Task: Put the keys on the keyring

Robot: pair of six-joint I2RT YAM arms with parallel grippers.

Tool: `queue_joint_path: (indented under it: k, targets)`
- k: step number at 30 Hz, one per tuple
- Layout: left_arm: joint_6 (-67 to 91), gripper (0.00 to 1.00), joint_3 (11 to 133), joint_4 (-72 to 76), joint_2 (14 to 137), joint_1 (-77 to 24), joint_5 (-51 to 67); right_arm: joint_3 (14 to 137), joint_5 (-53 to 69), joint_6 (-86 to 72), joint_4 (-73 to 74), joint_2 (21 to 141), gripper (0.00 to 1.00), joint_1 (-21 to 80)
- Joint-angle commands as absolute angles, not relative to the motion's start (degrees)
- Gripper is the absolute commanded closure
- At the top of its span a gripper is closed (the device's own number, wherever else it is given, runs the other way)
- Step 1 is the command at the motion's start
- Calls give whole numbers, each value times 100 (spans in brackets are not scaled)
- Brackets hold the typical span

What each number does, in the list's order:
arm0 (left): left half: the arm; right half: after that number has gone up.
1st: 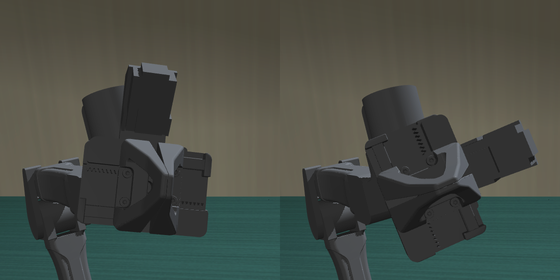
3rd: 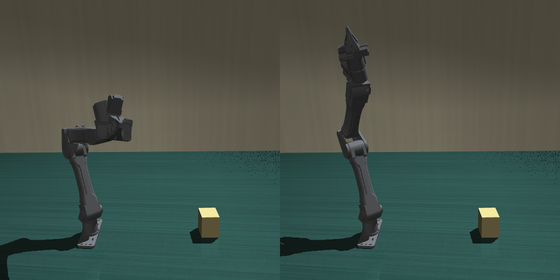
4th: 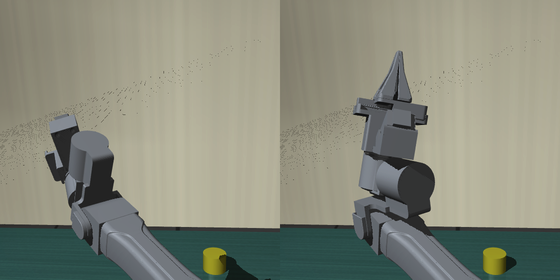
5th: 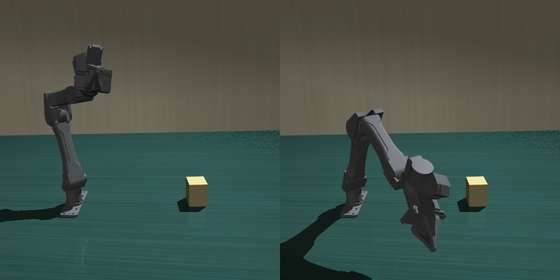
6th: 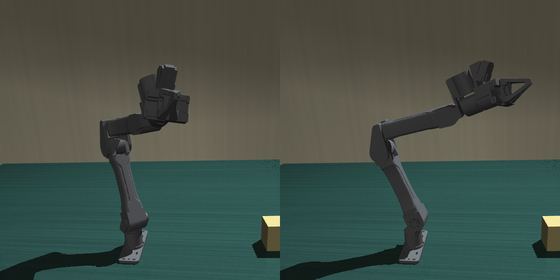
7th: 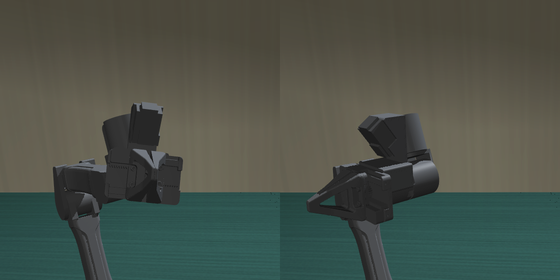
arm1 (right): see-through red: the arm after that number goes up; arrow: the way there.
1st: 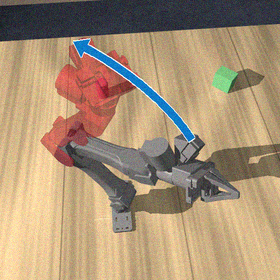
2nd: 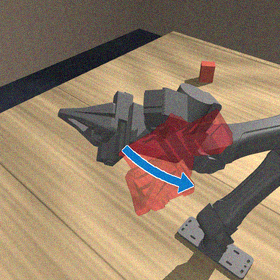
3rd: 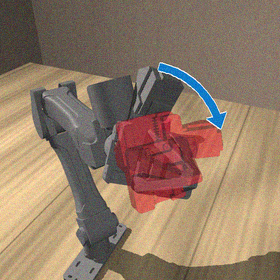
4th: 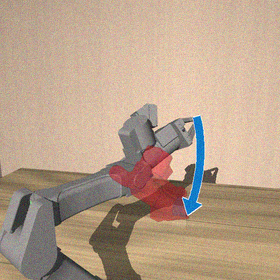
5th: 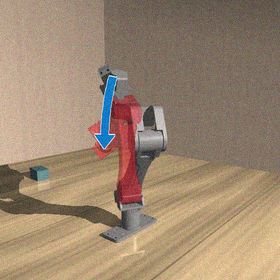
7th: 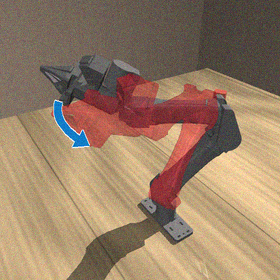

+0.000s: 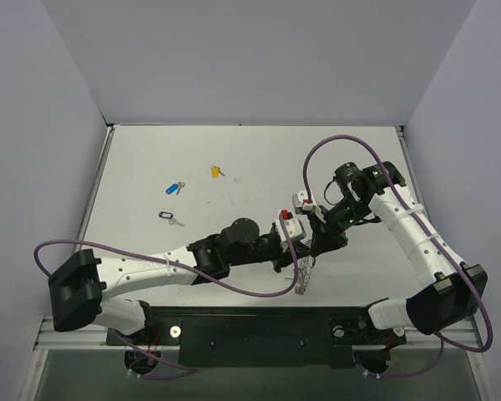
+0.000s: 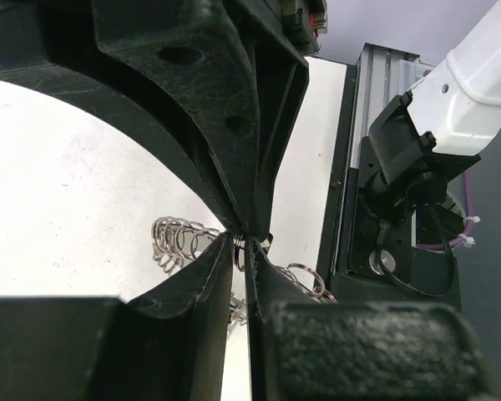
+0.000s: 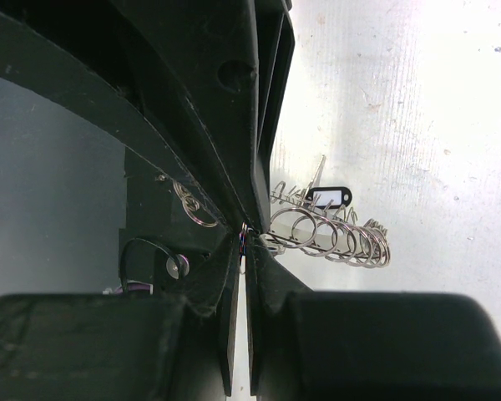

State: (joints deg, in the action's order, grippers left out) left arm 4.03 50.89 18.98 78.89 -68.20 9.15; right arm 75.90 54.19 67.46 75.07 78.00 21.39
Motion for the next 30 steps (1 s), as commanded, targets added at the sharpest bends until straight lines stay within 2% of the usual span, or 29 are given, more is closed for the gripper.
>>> queue_joint_path:
  k: [1, 5, 9, 11, 12, 16, 17, 18, 19, 23, 30]
  targets:
    - [422, 79, 5291, 2013, 7963, -6847, 1028, 7585, 5713, 6715, 7734, 7620, 100, 2171]
    - [422, 80, 5326, 1978, 7980, -6847, 1046, 7576, 5713, 6715, 7734, 7620, 100, 2162]
    - [404, 87, 5335, 1986, 7972, -6838, 1081, 7576, 5713, 6706, 7734, 7620, 100, 2171]
    - [404, 92, 5326, 2004, 7954, -6838, 1098, 7576, 5713, 6715, 7734, 7611, 100, 2171]
    - [404, 100, 5317, 2021, 7937, -6838, 1116, 7576, 5713, 6715, 7734, 7620, 100, 2171]
    - [448, 100, 5186, 2258, 7840, -6829, 1108, 7576, 5730, 6689, 7717, 7603, 99, 2153]
    - [492, 100, 5081, 2346, 7814, -6820, 1029, 7585, 5765, 6671, 7734, 7576, 81, 2136]
    - [536, 100, 4984, 2573, 7718, -6803, 1011, 7585, 5835, 6662, 7734, 7567, 75, 2066]
    - [649, 100, 4801, 2697, 7647, -6785, 967, 7594, 5871, 6645, 7752, 7506, 65, 2031]
    - [975, 100, 4037, 3874, 7278, -6732, 757, 7603, 6099, 6636, 7805, 7366, 57, 1732]
    - [1265, 100, 3411, 5237, 7040, -6706, 501, 7410, 6503, 6864, 7796, 7427, 57, 1679]
